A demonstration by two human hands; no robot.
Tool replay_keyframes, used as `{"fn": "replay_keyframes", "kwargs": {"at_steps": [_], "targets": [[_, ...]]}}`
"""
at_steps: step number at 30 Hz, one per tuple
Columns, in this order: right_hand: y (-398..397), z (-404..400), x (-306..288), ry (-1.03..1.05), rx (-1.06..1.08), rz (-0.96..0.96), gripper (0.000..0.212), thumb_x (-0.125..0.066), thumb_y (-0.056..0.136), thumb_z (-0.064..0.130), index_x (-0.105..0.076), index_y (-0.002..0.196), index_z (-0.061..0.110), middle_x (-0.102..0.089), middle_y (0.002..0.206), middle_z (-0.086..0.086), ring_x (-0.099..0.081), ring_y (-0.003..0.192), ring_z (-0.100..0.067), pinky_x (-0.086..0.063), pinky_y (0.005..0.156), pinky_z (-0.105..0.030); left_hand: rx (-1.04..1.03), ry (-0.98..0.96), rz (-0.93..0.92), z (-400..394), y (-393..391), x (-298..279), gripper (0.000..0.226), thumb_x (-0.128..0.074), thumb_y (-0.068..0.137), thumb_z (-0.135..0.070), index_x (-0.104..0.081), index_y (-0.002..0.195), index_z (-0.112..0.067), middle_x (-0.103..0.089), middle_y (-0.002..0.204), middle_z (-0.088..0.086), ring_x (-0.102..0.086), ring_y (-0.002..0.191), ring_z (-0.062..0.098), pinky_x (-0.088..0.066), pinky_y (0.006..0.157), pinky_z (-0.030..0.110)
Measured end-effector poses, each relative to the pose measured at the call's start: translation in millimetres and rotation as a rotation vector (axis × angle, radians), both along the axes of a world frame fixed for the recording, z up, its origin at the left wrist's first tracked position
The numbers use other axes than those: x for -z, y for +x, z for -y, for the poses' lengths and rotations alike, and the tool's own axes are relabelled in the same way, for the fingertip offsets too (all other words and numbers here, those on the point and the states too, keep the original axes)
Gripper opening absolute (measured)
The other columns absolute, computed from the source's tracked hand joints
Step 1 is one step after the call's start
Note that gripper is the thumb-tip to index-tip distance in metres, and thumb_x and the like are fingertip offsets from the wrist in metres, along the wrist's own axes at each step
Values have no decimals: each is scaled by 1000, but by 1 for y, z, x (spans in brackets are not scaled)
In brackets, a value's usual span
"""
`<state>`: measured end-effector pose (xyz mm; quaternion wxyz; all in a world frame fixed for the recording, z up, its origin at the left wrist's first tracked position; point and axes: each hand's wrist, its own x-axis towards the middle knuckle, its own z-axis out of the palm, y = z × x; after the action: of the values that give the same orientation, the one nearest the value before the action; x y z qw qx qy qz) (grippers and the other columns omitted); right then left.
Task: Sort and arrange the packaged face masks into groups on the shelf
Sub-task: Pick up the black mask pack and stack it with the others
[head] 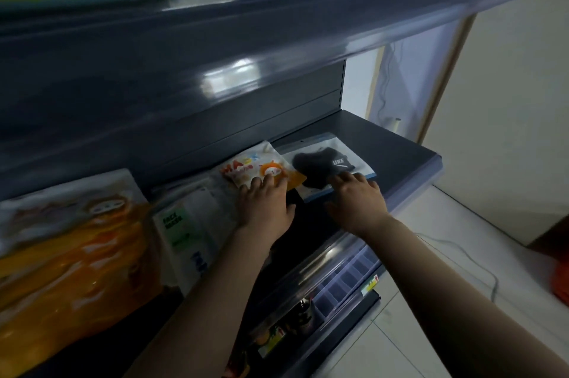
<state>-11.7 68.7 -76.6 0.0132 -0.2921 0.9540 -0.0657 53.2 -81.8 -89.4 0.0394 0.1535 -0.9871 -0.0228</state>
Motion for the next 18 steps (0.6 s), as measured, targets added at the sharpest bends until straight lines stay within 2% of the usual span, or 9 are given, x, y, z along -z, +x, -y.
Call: {"fn": "replay_keyframes", "kwargs": {"at_steps": [4,8,10,15,18], "targets": [[-41,2,8,-27,-2,28,51,-52,90,34,-41,138,19,-40,144,-5,-35,132,-27,-29,106,-41,-87,48,54,3,-30,8,59,-47,92,-44,-28,143,-21,-31,150,4,-30,135,30,-26,111,45],[-85,0,16,-38,-32,66,51,-51,91,39,-43,137,20,-42,141,-6,-38,129,-30,-31,104,-43,-258,165,77,2,-57,12,50,-44,94,-42,-35,139,-21,-35,146,8,-31,133,32,-27,111,45],[-107,-2,18,-54,-47,94,51,-52,90,41,-45,136,20,-44,138,-7,-40,128,-31,-31,104,-43,-336,155,105,1,-69,8,47,-40,96,-42,-37,136,-18,-36,144,11,-32,133,33,-26,111,45],[-151,-1,25,-49,-129,150,62,-56,86,51,-42,135,15,-43,137,-9,-46,123,-34,-36,101,-42,-492,141,123,5,-95,15,48,-36,94,-47,-50,125,-13,-52,128,16,-48,117,33,-40,99,42],[-168,0,28,-132,-195,209,69,-65,79,51,-43,133,14,-44,136,-10,-48,122,-34,-41,98,-41,-561,177,107,-2,-102,22,51,-37,94,-50,-52,127,-14,-51,132,14,-49,119,31,-41,100,41]]}}
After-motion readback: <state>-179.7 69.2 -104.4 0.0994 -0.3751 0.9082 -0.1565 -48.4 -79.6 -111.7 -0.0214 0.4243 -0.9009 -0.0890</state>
